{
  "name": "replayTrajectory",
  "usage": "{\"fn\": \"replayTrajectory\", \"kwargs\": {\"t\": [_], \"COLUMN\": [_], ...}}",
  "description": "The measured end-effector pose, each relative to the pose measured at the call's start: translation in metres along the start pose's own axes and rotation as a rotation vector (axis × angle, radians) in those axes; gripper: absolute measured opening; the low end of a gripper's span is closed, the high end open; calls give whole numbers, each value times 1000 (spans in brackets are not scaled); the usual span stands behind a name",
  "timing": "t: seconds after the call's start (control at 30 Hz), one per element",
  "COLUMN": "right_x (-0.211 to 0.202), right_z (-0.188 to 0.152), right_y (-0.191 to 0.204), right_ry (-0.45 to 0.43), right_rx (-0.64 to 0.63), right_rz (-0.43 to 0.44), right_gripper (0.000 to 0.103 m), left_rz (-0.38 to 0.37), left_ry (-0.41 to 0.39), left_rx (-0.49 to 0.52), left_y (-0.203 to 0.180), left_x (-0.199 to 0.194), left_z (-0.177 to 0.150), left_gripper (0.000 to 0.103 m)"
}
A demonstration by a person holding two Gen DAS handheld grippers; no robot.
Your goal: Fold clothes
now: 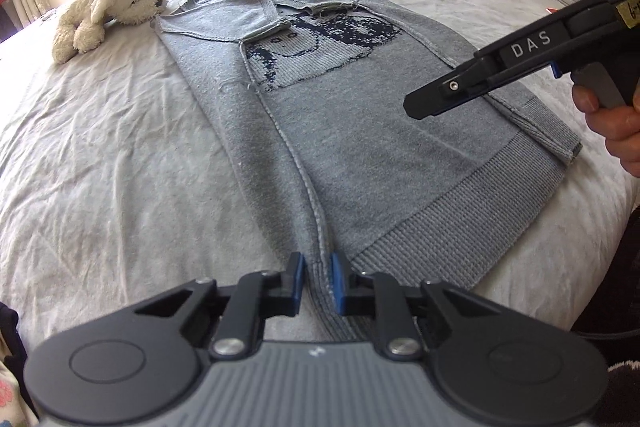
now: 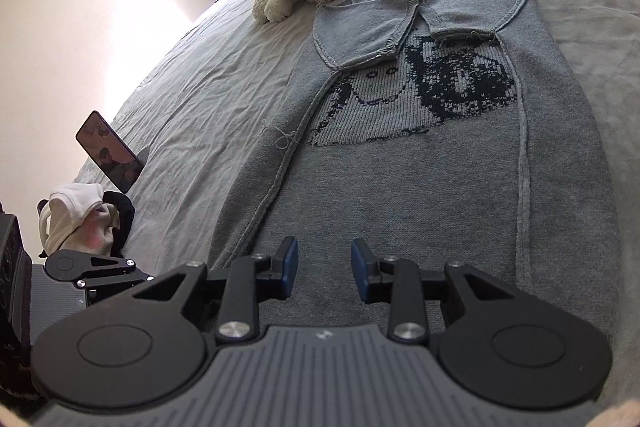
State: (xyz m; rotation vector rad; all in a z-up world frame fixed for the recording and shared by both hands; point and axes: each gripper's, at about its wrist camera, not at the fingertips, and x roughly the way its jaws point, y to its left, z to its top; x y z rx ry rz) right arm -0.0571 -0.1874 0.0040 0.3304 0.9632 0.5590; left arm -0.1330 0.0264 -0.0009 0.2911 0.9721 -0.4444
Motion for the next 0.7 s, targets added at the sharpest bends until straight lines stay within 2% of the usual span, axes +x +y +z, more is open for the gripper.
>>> {"fn": "replayTrajectory", "kwargs": {"t": [0.27,0.4,0.63,0.7], "right_x": [12,19,31,38], "right_z": [-11,-12,-15,-18], "right_y": [14,15,16,19], "right_ry": [73,100,140,164], "right_rx": [6,20,107,120], "right_rz": [82,110,213,237], "right_gripper": [34,34,34,28], "left_rz": [-4,-22,-144,-183], "left_ry": [13,0,-64,-81], "left_rx": [44,21,-111,-148], "left_y": [-4,2,26,32], "left_x": [-4,-9,-26,-31], "left_z": [-7,-7,-1,0], "left_gripper": [16,7,7,7]}}
